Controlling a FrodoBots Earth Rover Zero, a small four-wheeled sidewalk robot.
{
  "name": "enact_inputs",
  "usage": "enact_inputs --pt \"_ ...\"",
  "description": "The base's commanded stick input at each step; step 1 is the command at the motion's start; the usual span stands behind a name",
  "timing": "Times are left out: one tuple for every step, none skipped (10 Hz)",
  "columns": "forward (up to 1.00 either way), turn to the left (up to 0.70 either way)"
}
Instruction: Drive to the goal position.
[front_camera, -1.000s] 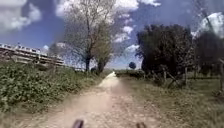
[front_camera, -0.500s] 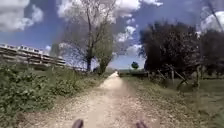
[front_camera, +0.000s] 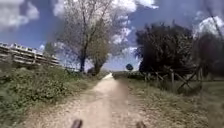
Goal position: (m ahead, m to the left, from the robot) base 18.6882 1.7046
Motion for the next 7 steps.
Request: enact_inputs --pt "0.85 0.00" --pt "0.85 0.00" --pt "0.85 0.00" --pt "0.85 0.00" --pt "0.85 0.00" --pt "0.85 0.00" --pt "0.85 0.00"
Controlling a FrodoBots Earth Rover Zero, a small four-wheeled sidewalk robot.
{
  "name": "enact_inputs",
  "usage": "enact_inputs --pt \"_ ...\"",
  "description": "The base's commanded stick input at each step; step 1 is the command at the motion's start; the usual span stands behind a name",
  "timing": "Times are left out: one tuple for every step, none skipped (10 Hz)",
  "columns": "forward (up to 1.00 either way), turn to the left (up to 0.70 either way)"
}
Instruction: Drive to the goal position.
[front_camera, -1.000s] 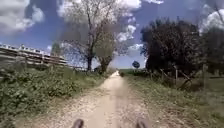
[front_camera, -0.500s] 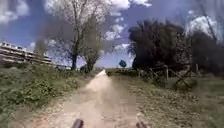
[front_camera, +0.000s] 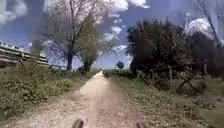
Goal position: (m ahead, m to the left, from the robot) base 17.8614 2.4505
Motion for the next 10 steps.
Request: enact_inputs --pt "0.85 0.00" --pt "0.85 0.00" --pt "0.85 0.00" --pt "0.85 0.00" --pt "0.85 0.00" --pt "0.85 0.00" --pt "0.85 0.00" --pt "0.85 0.00" --pt "0.85 0.00" --pt "0.85 0.00"
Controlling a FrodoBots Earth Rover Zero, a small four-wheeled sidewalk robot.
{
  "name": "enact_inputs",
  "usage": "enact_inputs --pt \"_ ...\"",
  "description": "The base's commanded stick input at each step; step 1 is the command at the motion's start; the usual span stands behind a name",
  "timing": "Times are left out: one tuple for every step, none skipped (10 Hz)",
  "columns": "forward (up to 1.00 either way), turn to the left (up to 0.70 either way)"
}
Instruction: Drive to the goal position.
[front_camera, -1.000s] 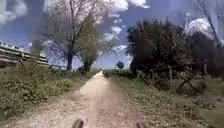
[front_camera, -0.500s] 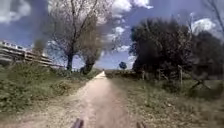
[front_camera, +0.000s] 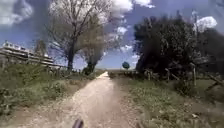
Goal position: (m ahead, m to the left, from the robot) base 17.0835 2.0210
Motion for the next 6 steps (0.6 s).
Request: enact_inputs --pt "0.85 0.00" --pt "0.85 0.00" --pt "0.85 0.00" --pt "0.85 0.00" --pt "0.85 0.00" --pt "0.85 0.00"
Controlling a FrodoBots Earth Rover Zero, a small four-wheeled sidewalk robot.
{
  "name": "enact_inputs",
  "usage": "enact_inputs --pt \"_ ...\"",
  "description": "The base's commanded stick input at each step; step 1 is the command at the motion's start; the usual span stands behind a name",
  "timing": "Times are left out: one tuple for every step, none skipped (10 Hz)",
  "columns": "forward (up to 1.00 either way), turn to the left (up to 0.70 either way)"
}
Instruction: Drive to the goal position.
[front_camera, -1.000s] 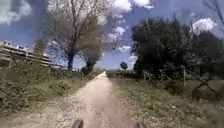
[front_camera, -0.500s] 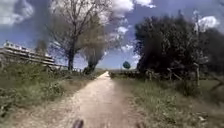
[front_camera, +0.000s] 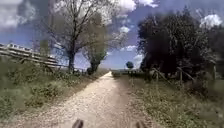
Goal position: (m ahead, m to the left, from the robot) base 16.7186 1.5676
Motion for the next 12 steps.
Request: enact_inputs --pt "0.85 0.00" --pt "0.85 0.00" --pt "0.85 0.00" --pt "0.85 0.00" --pt "0.85 0.00" --pt "0.85 0.00" --pt "0.85 0.00" --pt "0.85 0.00" --pt "0.85 0.00" --pt "0.85 0.00" --pt "0.85 0.00" --pt "0.85 -0.09"
